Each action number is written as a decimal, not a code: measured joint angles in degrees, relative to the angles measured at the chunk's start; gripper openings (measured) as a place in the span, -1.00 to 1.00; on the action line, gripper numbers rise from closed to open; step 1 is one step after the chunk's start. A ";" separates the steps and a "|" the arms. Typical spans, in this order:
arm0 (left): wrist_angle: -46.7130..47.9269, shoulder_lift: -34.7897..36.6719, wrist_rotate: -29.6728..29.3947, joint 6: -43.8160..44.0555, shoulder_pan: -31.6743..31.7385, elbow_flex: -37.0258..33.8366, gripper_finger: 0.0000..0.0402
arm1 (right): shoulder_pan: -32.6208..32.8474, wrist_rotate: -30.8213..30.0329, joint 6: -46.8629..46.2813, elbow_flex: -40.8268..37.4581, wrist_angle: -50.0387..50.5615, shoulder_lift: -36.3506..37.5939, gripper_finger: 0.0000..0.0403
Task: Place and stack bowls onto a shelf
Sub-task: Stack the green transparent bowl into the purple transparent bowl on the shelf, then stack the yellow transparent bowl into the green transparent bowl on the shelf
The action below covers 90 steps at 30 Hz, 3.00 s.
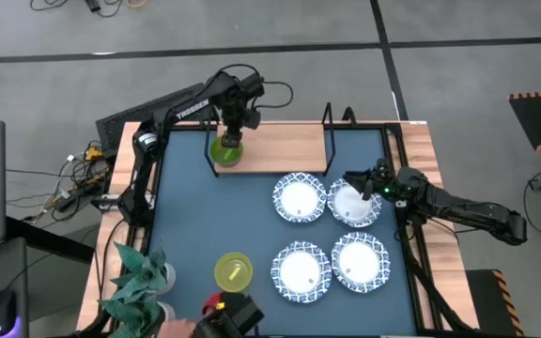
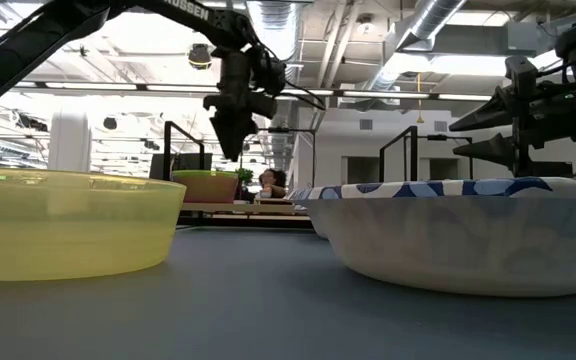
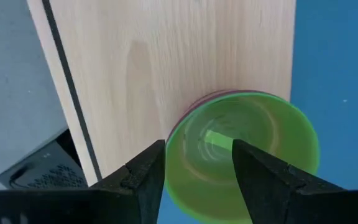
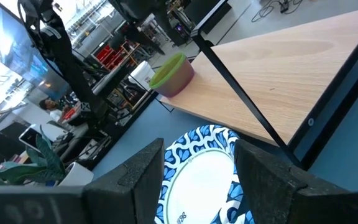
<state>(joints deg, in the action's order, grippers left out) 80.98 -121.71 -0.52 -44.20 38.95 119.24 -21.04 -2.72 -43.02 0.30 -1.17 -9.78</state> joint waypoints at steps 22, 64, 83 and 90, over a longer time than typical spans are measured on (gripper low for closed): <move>-12.78 -0.09 -2.99 -0.05 -0.44 -9.95 -0.15 | -0.04 0.15 0.81 0.00 0.03 0.00 0.09; -9.32 11.58 1.37 18.57 -7.82 -9.40 -0.15 | 0.04 0.18 1.46 0.00 0.06 -0.39 0.09; -5.56 27.02 5.80 53.21 -34.26 -9.38 -0.15 | 0.02 1.24 1.44 0.00 0.28 -1.98 0.09; -7.87 27.02 2.97 61.55 -41.24 -9.38 -0.15 | 0.02 1.31 1.44 0.00 0.28 -1.95 0.09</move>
<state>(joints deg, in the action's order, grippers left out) 73.11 -94.70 2.44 17.35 -2.29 109.86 -21.02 -1.41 -41.58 0.30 -0.89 -11.74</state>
